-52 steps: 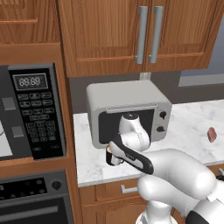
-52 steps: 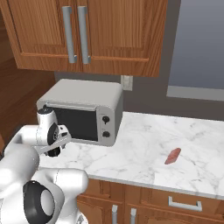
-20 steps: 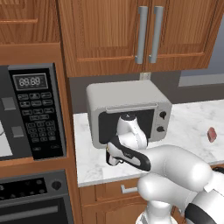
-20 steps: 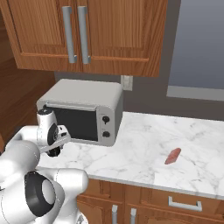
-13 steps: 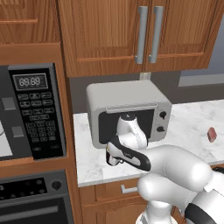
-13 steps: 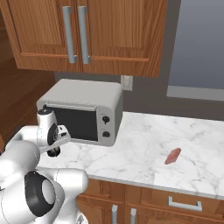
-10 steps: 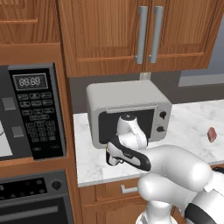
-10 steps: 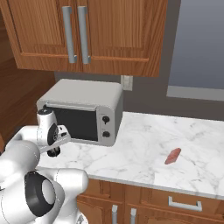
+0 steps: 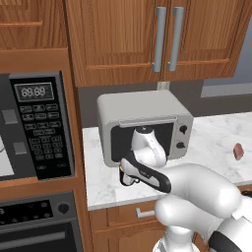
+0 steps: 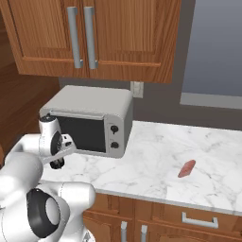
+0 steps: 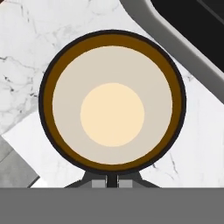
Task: Pick the mug from the counter and place it inside the microwave. Then close the microwave.
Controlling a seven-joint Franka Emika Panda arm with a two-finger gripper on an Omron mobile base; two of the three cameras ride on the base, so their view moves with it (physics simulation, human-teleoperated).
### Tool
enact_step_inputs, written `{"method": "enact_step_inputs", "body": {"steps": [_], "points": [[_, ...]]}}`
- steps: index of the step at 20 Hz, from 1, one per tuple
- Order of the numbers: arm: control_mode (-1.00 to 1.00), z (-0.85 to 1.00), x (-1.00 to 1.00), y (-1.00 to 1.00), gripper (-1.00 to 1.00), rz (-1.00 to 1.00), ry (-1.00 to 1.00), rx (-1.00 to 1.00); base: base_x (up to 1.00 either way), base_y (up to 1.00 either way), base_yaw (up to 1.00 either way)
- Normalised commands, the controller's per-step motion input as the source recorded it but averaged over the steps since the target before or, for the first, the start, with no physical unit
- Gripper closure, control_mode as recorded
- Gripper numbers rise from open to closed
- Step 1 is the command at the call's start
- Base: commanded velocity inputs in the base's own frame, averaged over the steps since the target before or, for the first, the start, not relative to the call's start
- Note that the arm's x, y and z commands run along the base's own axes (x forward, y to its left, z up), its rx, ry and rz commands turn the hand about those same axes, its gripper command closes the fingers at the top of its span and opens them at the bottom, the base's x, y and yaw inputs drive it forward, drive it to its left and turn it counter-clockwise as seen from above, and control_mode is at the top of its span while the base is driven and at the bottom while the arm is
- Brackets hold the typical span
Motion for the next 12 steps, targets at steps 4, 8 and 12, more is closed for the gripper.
{"method": "enact_step_inputs", "body": {"steps": [4,8,12], "points": [[-1.0,0.61,-0.23,-0.07,1.0,-0.06,0.0,0.0,0.0,0.0,0.0],[-1.0,0.67,-0.24,-0.05,1.0,-0.11,0.0,0.0,0.0,0.0,0.0],[-1.0,0.53,-0.24,-0.21,1.0,-0.17,0.0,0.0,0.0,0.0,0.0]]}}
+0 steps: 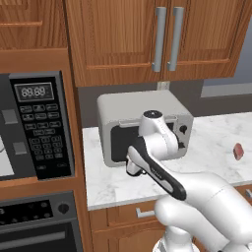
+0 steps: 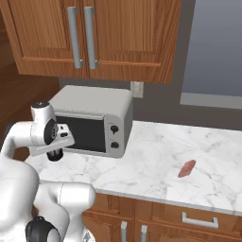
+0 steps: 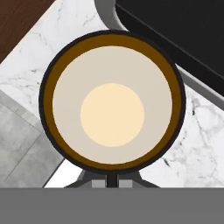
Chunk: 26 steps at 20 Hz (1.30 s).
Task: Pick the mug from the counter and place it inside the microwave. Then close the microwave.
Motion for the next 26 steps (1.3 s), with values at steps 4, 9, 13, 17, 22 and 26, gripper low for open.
{"method": "enact_step_inputs", "body": {"steps": [4,9,13,17,22,26], "points": [[-1.0,0.25,-0.22,-0.43,1.0,-0.26,0.0,0.0,0.0,0.0,0.0],[-1.0,0.24,-0.24,-0.37,1.0,-0.3,0.0,0.0,0.0,0.0,0.0],[-1.0,0.3,-0.32,-0.42,1.0,-0.27,0.0,0.0,0.0,0.0,0.0],[-1.0,0.19,-0.39,-0.39,1.0,-0.2,0.0,0.04,0.0,0.0,0.0],[-1.0,0.31,-0.36,-0.16,1.0,-0.11,-0.08,0.04,0.0,0.0,0.0],[-1.0,0.47,-0.32,-0.01,1.0,-0.05,-0.11,0.04,0.0,0.0,0.0]]}}
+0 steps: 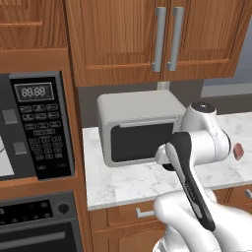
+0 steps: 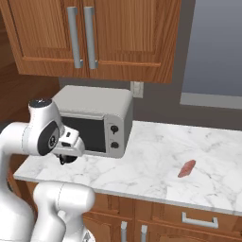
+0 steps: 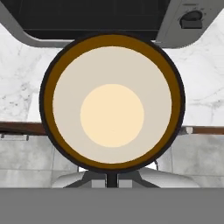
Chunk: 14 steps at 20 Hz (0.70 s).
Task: Pick the mug from the counter and place it inside the microwave. Then close the microwave.
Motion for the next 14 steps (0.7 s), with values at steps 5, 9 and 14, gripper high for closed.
{"method": "enact_step_inputs", "body": {"steps": [5,9,14], "points": [[-1.0,0.4,-0.27,-0.01,1.0,-0.04,-0.07,0.03,0.0,0.0,0.0],[-1.0,0.19,-0.41,-0.17,1.0,0.0,-0.03,0.0,0.0,0.0,0.0],[-1.0,0.08,-0.36,-0.08,1.0,0.0,-0.02,0.0,0.0,0.0,0.0]]}}
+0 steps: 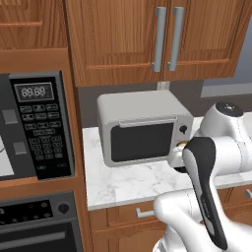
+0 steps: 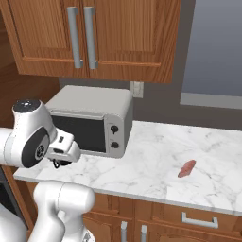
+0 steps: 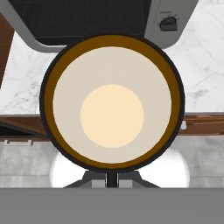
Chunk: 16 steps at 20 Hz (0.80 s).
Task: Pick the mug from the counter and place it inside the microwave. Then close the microwave.
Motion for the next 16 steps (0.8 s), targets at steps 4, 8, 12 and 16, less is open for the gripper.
{"method": "enact_step_inputs", "body": {"steps": [4,8,12,16], "points": [[-1.0,0.0,-0.1,0.0,1.0,0.02,-0.01,0.0,0.0,0.0,0.0],[-1.0,0.0,-0.01,0.0,1.0,0.02,0.0,0.0,0.0,0.0,0.0],[-1.0,0.0,0.0,0.0,1.0,0.0,0.0,0.0,0.0,0.0,0.0],[-1.0,0.0,0.0,0.0,1.0,0.0,0.0,0.0,0.0,0.0,0.0]]}}
